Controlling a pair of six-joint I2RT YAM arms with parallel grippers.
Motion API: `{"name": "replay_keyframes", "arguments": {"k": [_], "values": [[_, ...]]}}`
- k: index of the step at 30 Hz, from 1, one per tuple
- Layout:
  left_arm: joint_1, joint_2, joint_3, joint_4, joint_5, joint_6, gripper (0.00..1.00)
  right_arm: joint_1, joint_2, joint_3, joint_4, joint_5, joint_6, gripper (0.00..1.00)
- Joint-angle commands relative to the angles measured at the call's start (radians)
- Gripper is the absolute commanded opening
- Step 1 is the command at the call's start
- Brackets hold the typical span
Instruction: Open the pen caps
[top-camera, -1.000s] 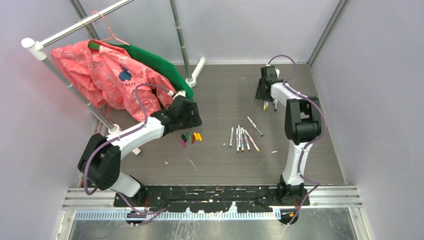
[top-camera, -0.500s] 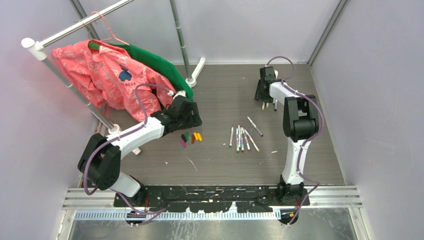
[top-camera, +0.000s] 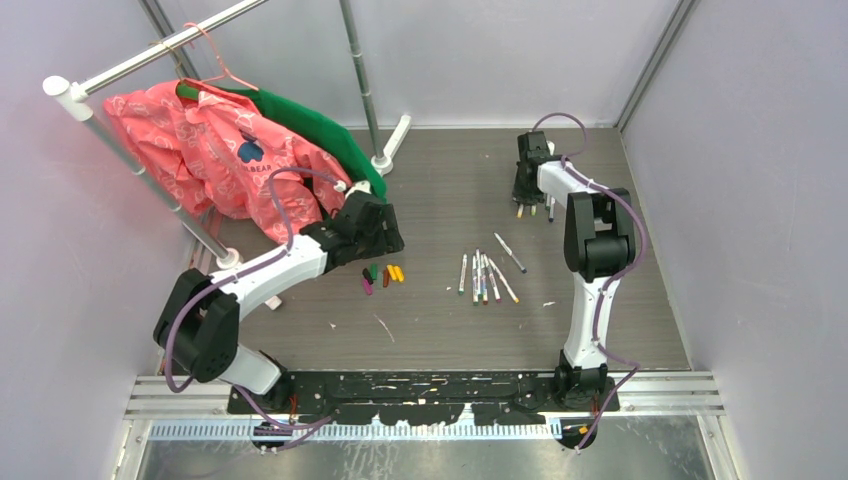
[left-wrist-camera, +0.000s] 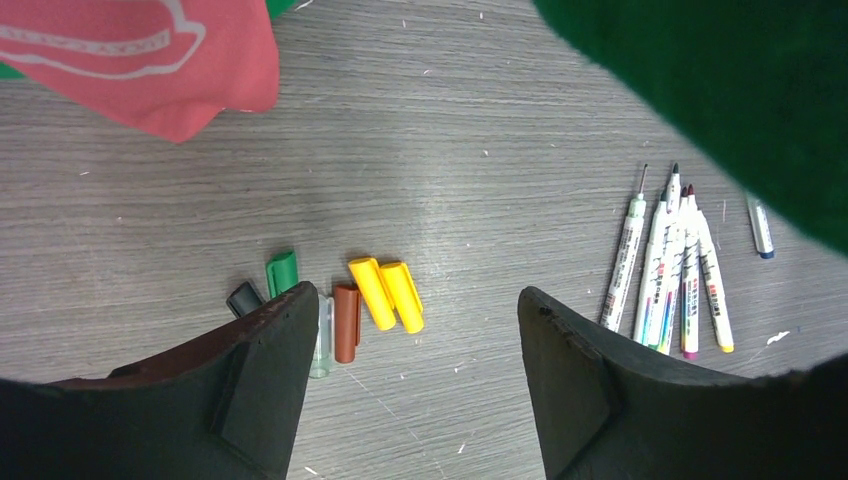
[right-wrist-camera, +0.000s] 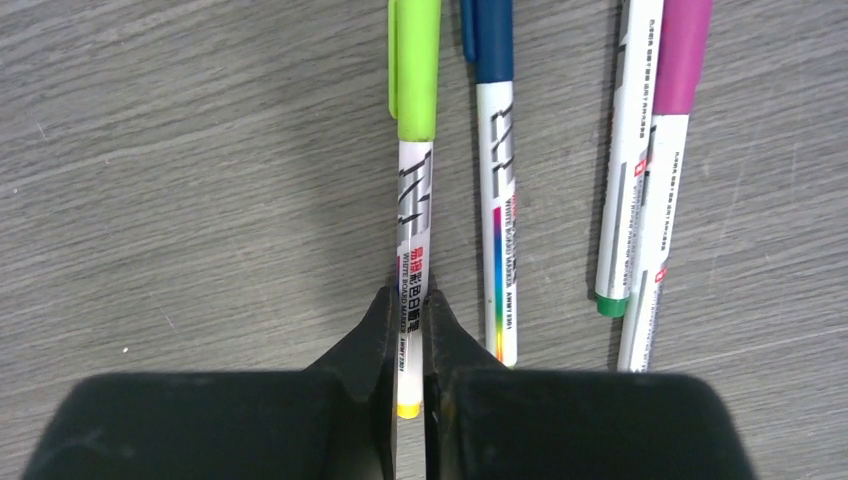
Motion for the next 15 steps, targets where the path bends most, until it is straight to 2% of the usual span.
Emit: {"name": "replay_keyframes", "arguments": {"k": [1,9,10,11,15], "values": [[-0.004,-0.07,-0.014,0.031,-0.005,-0.017,0.74,-0.003,-0.018,-0.011,-0.046,-0.013,0.011,0.02],[-0.004,-0.178,-0.106,0.044,0.016,-0.08,0.82,0.042,-0.152,-0.111,0.019,-0.038,-0.016,0.01],[-0.004,-0.191,-0.117,0.047,0.021,-0.09,0.94,0.054,-0.174,-0.123,0.026,-0.035,-0.019,0.01],[-0.004,-0.205,-0.127,0.049,0.027,-0.102,0.99,0.066,-0.194,-0.138,0.037,-0.041,-0.019,0.01],[-0.006,-0.259,-0.174,0.063,0.066,-0.147,1.0,0.134,-0.288,-0.186,0.061,-0.032,-0.016,0.01]]}}
